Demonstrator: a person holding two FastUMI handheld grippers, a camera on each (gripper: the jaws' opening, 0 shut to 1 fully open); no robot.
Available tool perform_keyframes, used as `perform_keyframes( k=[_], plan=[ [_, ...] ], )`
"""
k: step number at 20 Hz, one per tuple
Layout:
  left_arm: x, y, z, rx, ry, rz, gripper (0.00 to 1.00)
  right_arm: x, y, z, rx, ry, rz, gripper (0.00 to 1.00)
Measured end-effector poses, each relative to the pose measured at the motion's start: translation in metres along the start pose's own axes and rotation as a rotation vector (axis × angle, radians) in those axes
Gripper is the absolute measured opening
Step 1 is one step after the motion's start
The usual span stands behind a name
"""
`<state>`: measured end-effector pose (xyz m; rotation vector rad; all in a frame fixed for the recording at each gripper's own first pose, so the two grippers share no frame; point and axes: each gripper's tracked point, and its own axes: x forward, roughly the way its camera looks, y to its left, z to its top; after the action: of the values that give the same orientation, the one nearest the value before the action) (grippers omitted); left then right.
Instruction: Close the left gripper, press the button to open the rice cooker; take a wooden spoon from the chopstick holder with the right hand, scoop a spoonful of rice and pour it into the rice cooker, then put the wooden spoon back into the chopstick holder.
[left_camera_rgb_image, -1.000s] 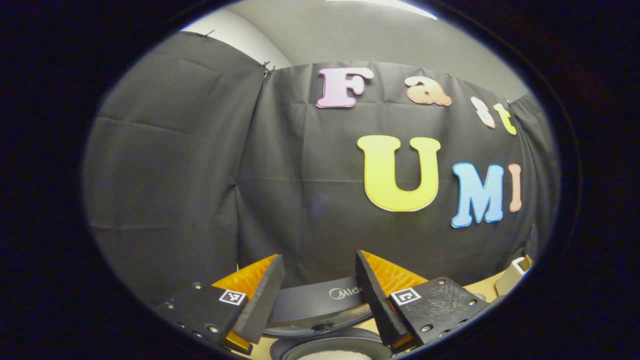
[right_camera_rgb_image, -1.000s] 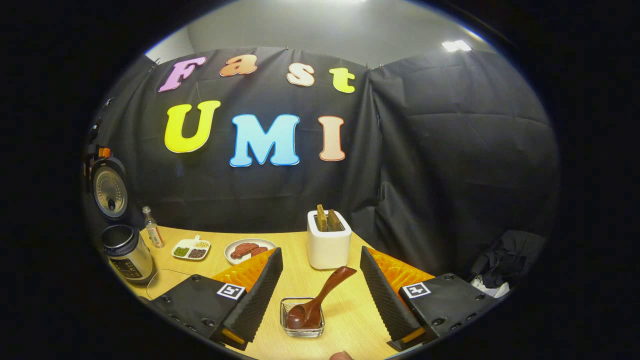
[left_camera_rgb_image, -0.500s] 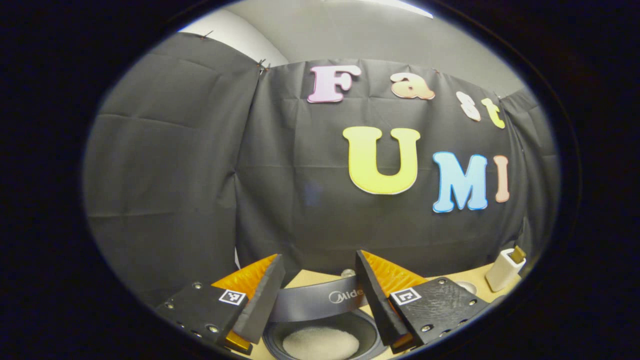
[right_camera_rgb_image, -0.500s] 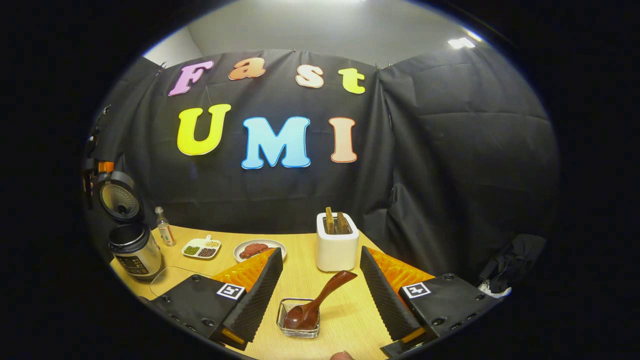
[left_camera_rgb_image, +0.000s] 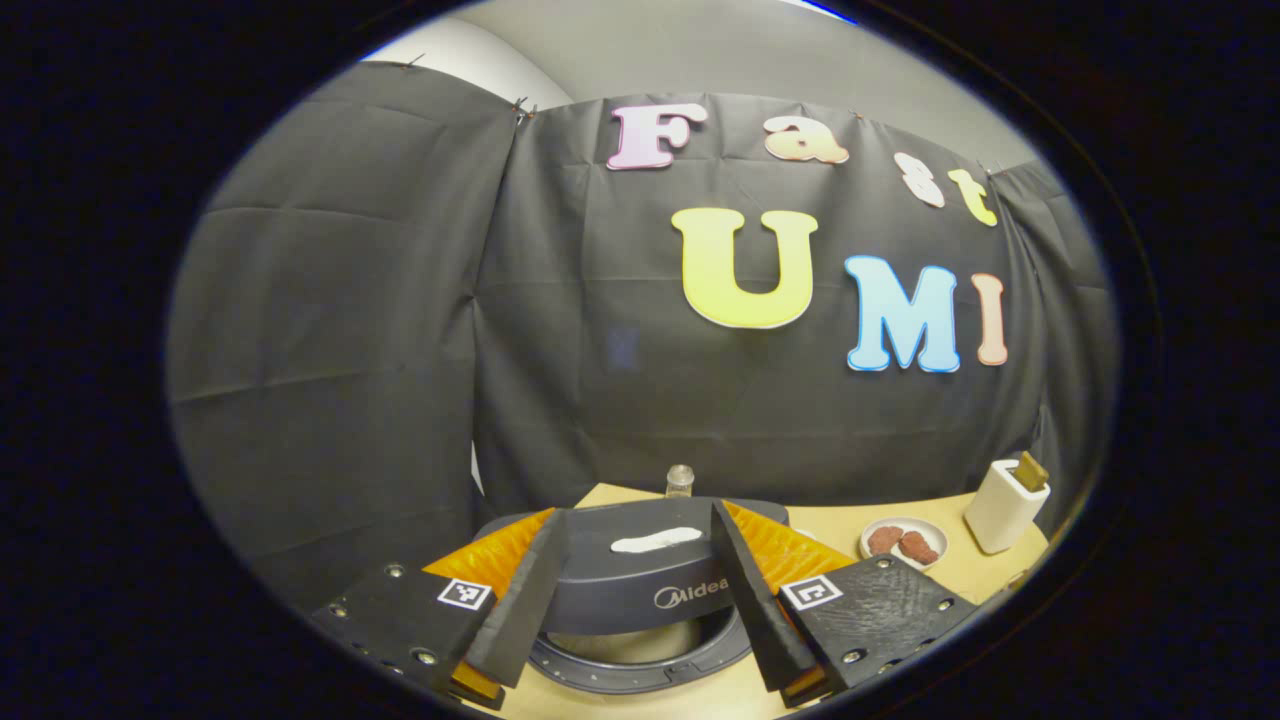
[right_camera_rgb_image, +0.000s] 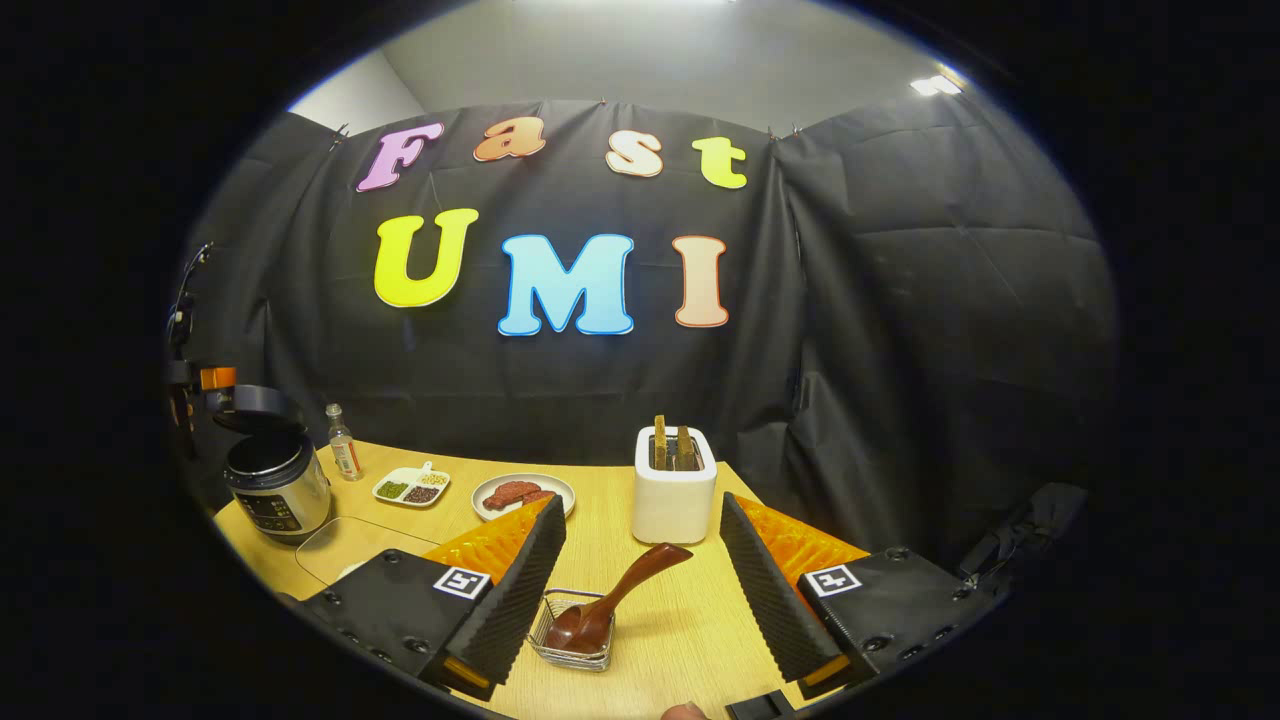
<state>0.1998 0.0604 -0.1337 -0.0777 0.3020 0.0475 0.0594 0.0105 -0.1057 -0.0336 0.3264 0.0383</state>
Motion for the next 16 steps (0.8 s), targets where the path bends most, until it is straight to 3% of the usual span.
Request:
perform_keyframes(
  k=[15, 16],
  plan=[
    [-0.017, -0.007, -0.098, 0.049, 0.097, 0.027, 0.88, 0.001, -0.001, -0.003, -0.042, 0.017, 0.025, 0.98],
    [-0.019, -0.007, -0.101, 0.056, 0.093, 0.032, 0.90, 0.000, -0.001, -0.003, -0.044, 0.018, 0.024, 0.94]
  ],
)
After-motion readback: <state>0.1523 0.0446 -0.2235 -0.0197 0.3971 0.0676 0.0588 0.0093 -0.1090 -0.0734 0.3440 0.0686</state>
